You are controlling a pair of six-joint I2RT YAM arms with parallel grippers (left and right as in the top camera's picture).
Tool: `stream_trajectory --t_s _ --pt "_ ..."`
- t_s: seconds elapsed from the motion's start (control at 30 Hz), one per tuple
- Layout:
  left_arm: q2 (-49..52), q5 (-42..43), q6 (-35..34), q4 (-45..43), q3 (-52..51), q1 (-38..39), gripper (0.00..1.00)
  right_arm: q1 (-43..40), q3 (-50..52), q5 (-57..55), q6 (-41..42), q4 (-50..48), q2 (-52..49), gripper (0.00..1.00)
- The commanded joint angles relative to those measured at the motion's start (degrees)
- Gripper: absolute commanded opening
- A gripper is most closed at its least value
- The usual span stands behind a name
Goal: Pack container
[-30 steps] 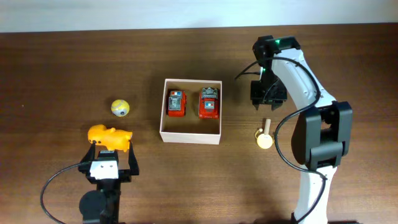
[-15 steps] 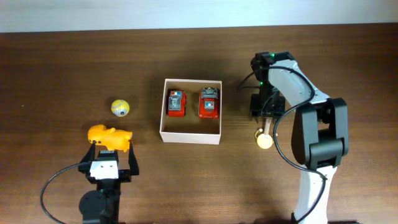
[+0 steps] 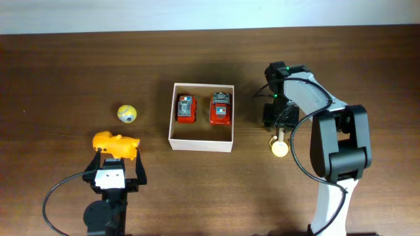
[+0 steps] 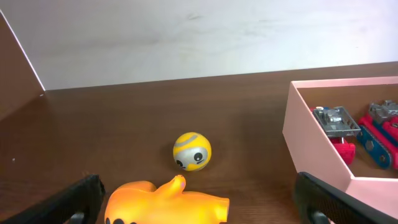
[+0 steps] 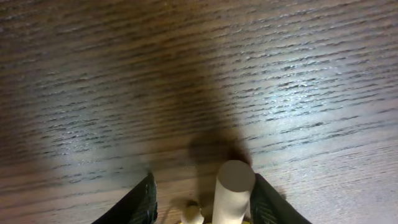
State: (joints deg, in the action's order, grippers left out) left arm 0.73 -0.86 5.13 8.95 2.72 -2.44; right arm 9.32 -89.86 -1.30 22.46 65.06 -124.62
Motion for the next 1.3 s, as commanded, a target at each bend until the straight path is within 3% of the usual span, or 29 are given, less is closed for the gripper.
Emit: stream_trajectory --t_s 0.0,0.4,0.77,1.27 --pt "-0.37 -0.39 0.96 -0.04 -0.24 -0.35 0.99 -0.39 2.34 -0.24 -0.26 -1.79 -2.36 0.43" --pt "-0.37 -0.39 0.96 -0.04 -0.24 -0.35 0.99 -0.39 2.34 0.87 -9.18 -7.26 -2.36 0.42" --pt "-0.37 -0.39 0.96 -0.04 -0.24 -0.35 0.99 -0.39 2.34 0.83 -15.47 -4.04 -2.36 0.42" --pt "-0.37 -0.39 0.96 -0.04 -0.24 -0.35 0.99 -0.44 2.34 1.09 -13.33 0.37 -2.38 0.42"
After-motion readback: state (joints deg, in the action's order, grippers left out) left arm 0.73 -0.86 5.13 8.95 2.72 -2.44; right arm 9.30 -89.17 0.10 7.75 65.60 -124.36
